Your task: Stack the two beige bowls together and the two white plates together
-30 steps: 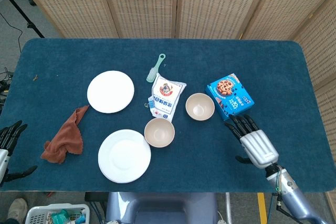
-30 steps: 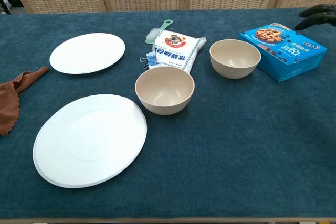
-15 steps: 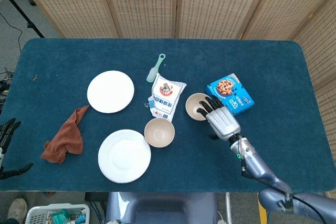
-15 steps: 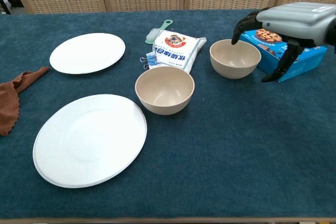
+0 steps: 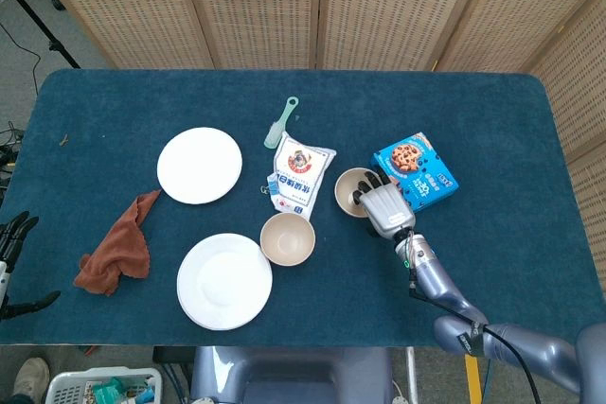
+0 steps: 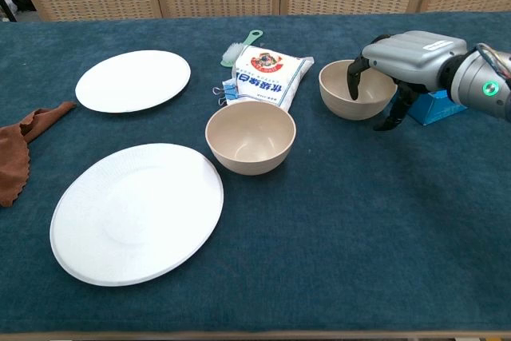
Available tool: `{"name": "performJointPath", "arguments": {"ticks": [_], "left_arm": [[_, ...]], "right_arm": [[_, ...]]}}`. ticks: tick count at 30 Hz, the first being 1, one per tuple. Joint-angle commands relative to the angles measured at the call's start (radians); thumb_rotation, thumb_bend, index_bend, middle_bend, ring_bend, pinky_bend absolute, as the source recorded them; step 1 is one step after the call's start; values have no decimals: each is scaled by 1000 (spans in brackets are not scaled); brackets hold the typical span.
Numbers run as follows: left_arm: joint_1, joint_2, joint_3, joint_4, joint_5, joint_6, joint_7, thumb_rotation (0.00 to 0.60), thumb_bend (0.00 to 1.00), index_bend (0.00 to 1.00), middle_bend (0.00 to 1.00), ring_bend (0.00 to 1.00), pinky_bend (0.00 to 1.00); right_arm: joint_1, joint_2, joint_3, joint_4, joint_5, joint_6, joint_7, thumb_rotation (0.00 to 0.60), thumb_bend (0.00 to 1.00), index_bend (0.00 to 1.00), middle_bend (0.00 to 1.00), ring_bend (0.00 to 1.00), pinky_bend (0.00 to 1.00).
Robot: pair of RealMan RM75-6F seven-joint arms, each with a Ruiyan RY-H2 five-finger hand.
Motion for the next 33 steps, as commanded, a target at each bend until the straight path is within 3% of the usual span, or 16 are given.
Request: {"name": "performJointPath", "arguments": {"ticks": [1,4,8,19,27,33], "left_arm": [[-1,-1,-1,0,-2,-4,-1,600,7,0,0,0,0],[-1,0,-4,0,-7,-2,-9,600,6,0,0,0,0],[0,1,-7,3,-13,-3,-16,600,7,0,0,0,0],[1,-2,-5,3,-5,-1,-10,600,8,0,0,0,0],[6,0,1,-4,16,11,-9,600,8,0,0,0,0],[6,3,4,-4,25,11,-15,600,7,0,0,0,0]], "right_arm": [[7,-33,-14,46,-45,23,50,600,318,479,366,204,41],[8,-49,-23,80,-86,45,89,600,402,544,424,255,81],[3,-58,-42,113,-155,89,140,600,422,602,477,298,109],[-28,-13,-83,82,-289,202,220,600,440,626,504,313,116],[-26,99,-87,-155,-406,279,160,600,444,627,504,313,116],[10,92,-70,-277,-398,232,19,600,457,629,506,313,116]]}}
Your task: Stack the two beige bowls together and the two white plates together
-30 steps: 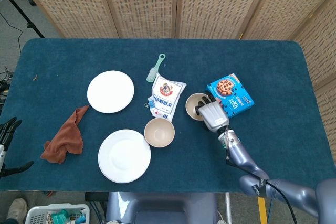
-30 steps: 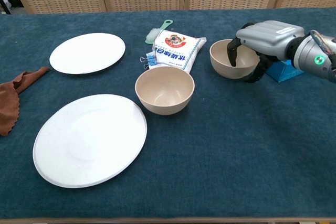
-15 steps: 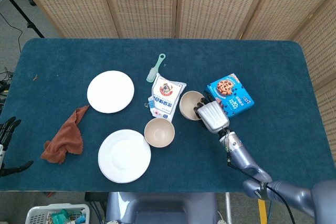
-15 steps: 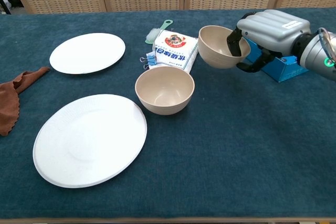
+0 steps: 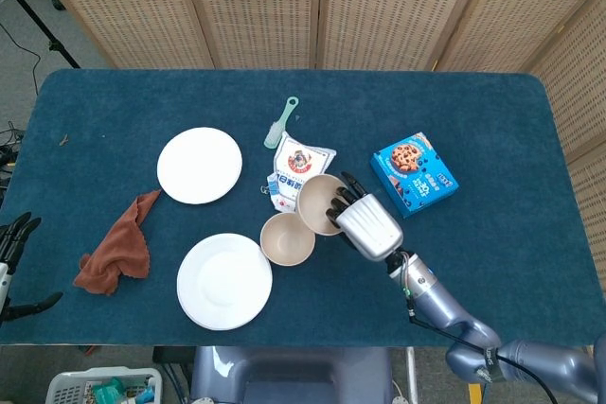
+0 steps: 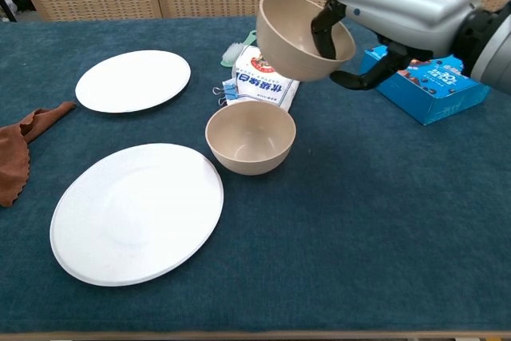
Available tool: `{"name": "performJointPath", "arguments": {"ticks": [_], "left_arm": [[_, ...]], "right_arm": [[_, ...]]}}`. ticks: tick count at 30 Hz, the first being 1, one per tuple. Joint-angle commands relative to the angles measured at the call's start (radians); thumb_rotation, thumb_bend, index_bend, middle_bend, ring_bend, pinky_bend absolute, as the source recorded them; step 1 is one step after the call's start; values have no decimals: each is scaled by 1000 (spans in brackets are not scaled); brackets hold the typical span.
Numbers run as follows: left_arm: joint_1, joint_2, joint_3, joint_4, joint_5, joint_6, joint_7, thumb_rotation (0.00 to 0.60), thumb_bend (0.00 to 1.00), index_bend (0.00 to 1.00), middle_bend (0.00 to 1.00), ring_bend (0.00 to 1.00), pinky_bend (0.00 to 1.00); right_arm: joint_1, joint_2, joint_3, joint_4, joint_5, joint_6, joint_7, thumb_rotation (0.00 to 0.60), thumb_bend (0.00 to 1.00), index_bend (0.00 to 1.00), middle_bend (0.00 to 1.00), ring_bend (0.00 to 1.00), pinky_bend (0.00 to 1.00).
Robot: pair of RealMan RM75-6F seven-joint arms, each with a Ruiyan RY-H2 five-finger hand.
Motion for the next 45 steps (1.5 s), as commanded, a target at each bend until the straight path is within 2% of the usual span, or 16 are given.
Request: {"name": "performJointPath", "arguments": {"ticks": [1,8,15,37,39,44,45], "left_arm": [[0,2,1,0,1,-1,-5,600,8,0,0,0,0],[-2,9,-3,6,-9,-5,-34,600,8,0,0,0,0],[-5,15,-6,15,-18,-13,-57,600,8,0,0,0,0],[-4,20,-8,17,-19,-14,-74,600,8,0,0,0,0],[-6,20,-6,16,-17,-18,-72,600,8,0,0,0,0],[-6,20,-7,16,-20,-18,-71,600,8,0,0,0,0],[-6,20,-7,16,-20,-19,-73,600,8,0,0,0,0]], "right_arm": [[35,-8,18,-78,14,-41,-124,600,467,630,506,313,116],[89,-77,33,-106,139,-141,-327,600,479,632,507,313,116],[112,-110,23,-131,226,-159,-458,600,479,632,507,313,116],[143,-140,-8,-116,343,-142,-560,600,479,623,503,313,116],[148,-147,-14,-114,353,-142,-576,600,478,591,481,309,115],[163,-142,-29,-132,393,-145,-636,600,479,269,279,228,77],[165,-141,-30,-137,401,-142,-647,600,479,234,251,214,71]]}}
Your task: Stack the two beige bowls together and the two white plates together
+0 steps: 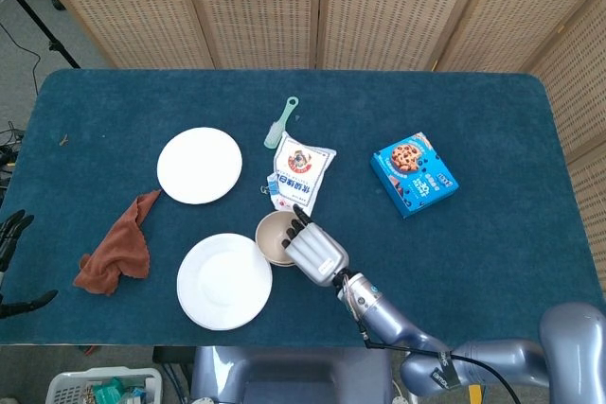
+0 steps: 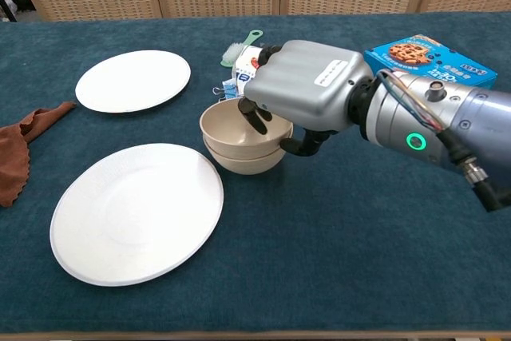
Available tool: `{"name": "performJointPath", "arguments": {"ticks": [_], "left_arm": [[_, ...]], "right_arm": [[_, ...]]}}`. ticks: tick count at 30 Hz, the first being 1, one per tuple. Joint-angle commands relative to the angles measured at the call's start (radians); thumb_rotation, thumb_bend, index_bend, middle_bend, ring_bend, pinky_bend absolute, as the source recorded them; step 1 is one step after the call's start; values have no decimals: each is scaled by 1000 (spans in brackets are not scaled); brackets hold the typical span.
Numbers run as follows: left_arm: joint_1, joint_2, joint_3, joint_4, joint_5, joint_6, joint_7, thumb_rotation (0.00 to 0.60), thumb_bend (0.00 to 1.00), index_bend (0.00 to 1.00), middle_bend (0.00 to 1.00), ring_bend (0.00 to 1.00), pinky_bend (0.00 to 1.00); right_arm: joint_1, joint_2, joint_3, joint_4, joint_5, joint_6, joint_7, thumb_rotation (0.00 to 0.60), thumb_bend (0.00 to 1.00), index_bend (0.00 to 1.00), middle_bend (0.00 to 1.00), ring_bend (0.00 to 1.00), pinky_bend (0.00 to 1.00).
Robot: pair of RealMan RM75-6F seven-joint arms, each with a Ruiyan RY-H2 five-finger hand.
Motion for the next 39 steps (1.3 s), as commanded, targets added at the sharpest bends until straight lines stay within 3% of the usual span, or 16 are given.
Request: {"name": "performJointPath", "arguments": {"ticks": [1,4,15,21,25,39], "left_arm": [[-1,1,0,0,-2,-3,-3,600,8,0,0,0,0],[-2,2,0,0,-2,-5,-3,600,8,0,0,0,0],[0,0,2,-3,3,-2,2,600,8,0,0,0,0],[1,-2,3,-4,7,0,6,600,7,0,0,0,0],[1,-3,5,-5,9,0,9,600,7,0,0,0,0],[-3,-6,1,-1,-2,-8,12,600,8,0,0,0,0]], "right_arm": [[10,4,-8,-17,30,5,-39,600,479,200,212,191,61],[15,7,-9,-37,61,17,-70,600,479,169,140,150,44],[-8,86,-39,-186,53,100,-87,600,479,152,78,80,13],[-10,156,-91,-262,35,36,-17,600,540,8,0,0,0],[-10,160,-124,-234,-11,1,31,600,652,0,0,0,0],[-9,112,-152,-145,-95,-20,79,600,668,0,0,0,0]]}}
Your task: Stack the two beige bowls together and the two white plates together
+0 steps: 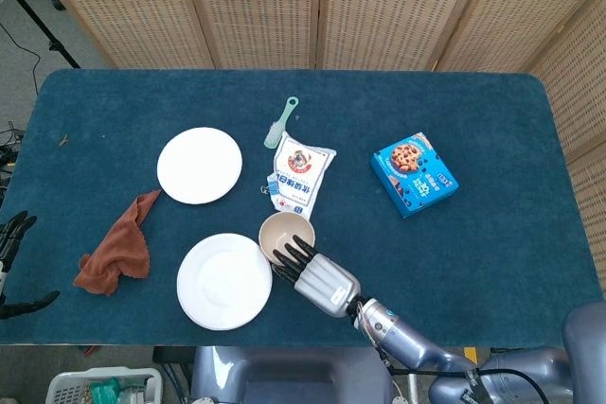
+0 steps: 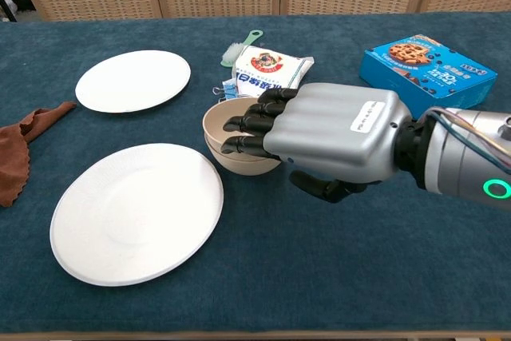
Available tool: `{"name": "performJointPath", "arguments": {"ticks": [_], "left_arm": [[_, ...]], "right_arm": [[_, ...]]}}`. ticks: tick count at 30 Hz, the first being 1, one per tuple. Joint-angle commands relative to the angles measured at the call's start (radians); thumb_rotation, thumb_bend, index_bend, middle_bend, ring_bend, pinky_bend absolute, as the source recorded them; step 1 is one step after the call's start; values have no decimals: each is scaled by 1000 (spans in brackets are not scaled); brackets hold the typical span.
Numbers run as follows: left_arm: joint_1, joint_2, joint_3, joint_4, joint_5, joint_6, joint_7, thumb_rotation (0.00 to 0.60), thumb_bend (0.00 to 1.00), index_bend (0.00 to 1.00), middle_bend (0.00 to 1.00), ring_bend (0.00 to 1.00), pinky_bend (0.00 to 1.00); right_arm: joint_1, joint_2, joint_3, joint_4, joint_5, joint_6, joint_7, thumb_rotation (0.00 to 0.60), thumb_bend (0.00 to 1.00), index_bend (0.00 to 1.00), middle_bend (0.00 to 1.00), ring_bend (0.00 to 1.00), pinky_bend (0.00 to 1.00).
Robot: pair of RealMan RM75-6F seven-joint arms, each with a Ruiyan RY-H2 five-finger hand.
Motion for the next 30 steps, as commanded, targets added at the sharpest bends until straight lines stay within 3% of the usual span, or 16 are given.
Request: {"name": "performJointPath", "arguments": {"ticks": [1,16,30], "left_arm": [[0,0,0,0,-1,-1,0,600,8,0,0,0,0],[1,1,-1,1,-2,1,-6,600,7,0,0,0,0],[0,1,-3,3,-4,1,-8,600,7,0,0,0,0]], "right_arm": [[-3,-14,-4,14,-20,3,9,600,668,0,0,0,0],[-23,-60,-16,59,-81,27,4,600,669,0,0,0,0],[-34,-87,-12,93,-73,7,1,600,668,0,0,0,0]]}}
